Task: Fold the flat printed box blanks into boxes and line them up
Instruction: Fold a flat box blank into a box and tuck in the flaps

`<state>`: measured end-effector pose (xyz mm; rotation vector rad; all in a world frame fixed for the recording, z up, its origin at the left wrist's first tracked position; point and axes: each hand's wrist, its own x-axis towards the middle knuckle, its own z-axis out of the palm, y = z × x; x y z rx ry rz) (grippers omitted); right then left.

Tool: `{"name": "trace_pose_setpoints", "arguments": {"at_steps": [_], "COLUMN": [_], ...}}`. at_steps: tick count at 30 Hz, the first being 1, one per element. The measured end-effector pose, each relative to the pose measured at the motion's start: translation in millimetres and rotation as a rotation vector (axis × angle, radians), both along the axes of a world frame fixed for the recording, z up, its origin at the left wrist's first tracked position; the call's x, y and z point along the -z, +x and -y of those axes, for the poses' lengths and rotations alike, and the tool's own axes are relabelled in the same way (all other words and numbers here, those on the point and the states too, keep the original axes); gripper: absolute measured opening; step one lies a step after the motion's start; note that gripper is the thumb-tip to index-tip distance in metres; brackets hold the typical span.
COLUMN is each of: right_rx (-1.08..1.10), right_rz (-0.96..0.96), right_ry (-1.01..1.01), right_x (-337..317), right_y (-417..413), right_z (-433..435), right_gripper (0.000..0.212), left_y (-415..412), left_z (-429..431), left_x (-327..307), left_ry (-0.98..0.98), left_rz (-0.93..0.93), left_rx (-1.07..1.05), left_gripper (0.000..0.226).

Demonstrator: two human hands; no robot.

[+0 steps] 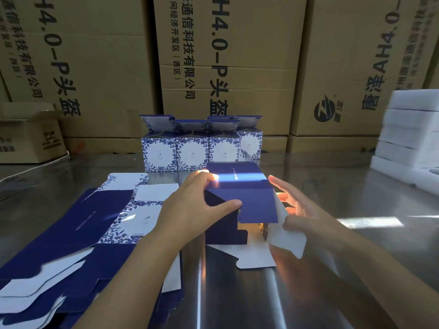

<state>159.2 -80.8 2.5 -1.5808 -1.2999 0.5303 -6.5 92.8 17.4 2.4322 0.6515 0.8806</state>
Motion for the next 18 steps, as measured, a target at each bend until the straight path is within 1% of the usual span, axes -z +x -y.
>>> {"name": "trace_pose_setpoints", "arguments": {"at_steps": [3,5,7,9,12,15,16,18], "right_rx": [-0.011,-0.024,-0.017,0.025,0.092,0.134,0.155,0.204], "right_rz": [0.049,0.048,0.038,0.033,0.060,0.075,0.063,0.032], "right_ry": [0.010,0.013,0.072,0.192,0.301,0.308,0.313,0.349], "right_x": [-1,0,0,-2,-5,-4,-4,-5], "right_y": [-2,-4,-5,-5,-6,-7,-8,-11], "right_z": [3,3,2,2,2,1,0,-1], "right_gripper": [0.079,0.074,0.063,0.046,0.024,0.018,0.019,0.013], "left_y": [0,-2,-3,-4,-3,-2,-2,-1], "left_z": [2,3,4,5,9,11,11,10], "left_x": [-1,-1,-1,-1,-2,-3,-3,-2], "left_ry": [0.010,-0.013,-0.040,-0.060,-0.038,0.026,0.031,0.037], "left_rz": [0.049,0.056,0.049,0.047,0.045,0.026,0.024,0.036], "left_rx": [0.050,0.124,0.180,0.223,0.278,0.318,0.322,0.315], "left_gripper": [0.054,0.049,0.047,0.049,0.049,0.048,0.048,0.047]}}
